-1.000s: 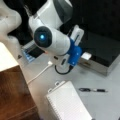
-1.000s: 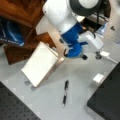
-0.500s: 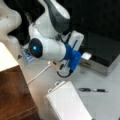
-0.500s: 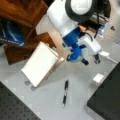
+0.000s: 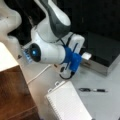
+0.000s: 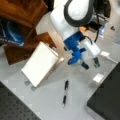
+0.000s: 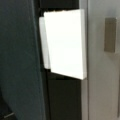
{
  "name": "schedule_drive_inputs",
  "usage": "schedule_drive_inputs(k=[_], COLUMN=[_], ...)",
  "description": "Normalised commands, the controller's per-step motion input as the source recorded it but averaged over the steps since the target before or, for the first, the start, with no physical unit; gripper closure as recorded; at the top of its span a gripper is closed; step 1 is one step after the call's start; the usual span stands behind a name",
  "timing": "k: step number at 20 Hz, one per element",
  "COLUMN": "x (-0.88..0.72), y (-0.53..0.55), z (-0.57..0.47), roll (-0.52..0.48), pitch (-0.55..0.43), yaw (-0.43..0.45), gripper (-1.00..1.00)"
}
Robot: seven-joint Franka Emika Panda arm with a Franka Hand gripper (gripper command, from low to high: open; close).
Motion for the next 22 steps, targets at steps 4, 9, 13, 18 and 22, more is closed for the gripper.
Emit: schedule_drive_inputs(k=[4,9,13,18,22], x=[-0.06,-0.09,-0.13,-0.12,-0.11], y=[0.07,0.12,0.13,0.12,0.13], z=[-0.15,-0.13,-0.17,-0.24,-0.22], roll=[0.133,0.216,0.216,0.213,0.211], pitch=[-0.145,-0.142,-0.108,-0.118,-0.116], yaw=[-0.098,-0.118,-0.127,-0.137,-0.148], gripper=[-1.0,-1.0,-1.0,-1.0,-1.0])
